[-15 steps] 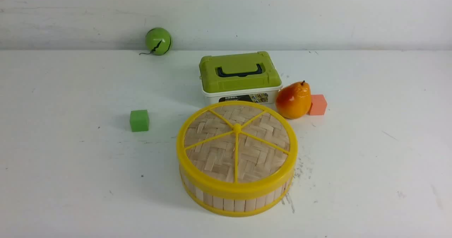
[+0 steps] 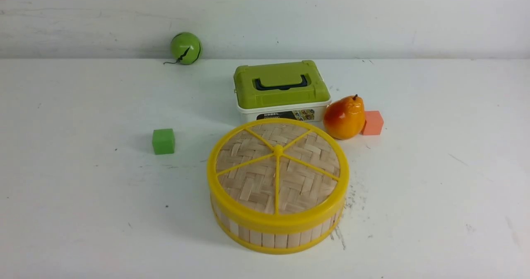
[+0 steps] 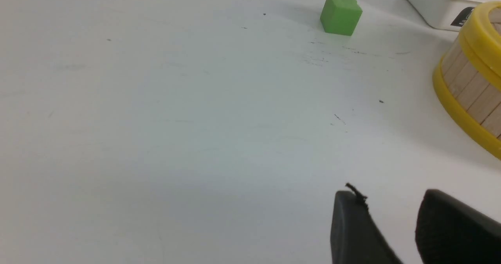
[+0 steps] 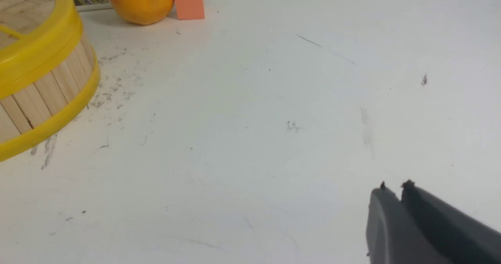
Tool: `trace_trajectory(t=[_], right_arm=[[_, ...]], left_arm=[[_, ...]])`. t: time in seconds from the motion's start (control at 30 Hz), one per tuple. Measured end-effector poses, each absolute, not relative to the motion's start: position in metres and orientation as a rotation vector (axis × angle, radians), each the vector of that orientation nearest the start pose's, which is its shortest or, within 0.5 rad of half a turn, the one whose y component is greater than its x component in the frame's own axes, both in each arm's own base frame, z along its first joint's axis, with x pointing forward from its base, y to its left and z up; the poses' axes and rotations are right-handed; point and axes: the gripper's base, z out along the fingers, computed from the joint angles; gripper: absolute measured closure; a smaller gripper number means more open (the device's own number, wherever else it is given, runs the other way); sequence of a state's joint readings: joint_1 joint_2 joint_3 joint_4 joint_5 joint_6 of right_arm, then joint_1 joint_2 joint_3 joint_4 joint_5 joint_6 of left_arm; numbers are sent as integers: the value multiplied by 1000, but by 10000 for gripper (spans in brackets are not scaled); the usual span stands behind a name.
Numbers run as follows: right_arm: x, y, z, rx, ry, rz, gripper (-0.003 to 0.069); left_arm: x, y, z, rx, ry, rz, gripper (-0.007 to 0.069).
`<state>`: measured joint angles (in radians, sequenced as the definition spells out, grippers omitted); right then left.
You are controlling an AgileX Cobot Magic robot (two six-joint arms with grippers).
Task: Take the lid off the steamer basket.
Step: Use the right arm to lift the lid of the steamer
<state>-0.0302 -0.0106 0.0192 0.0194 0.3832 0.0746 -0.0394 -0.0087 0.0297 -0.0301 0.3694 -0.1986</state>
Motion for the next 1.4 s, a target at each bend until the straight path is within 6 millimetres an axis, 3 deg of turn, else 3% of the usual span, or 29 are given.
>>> trace_trajectory(t=[0.93, 1.03, 1.27, 1.4], right_arm=[[52, 0, 173, 102, 1873, 59, 568], [52, 2, 173, 191, 1867, 168, 566], [52, 21, 176, 852, 1730, 950, 559], [52, 21, 178, 892, 1691, 996, 555]], left_arm=[[53, -3, 170, -168, 1871, -193, 386], [53, -3, 170, -168, 1872, -193, 386], [53, -3, 170, -168, 1871, -193, 386], [53, -3, 170, -168, 1871, -193, 386]])
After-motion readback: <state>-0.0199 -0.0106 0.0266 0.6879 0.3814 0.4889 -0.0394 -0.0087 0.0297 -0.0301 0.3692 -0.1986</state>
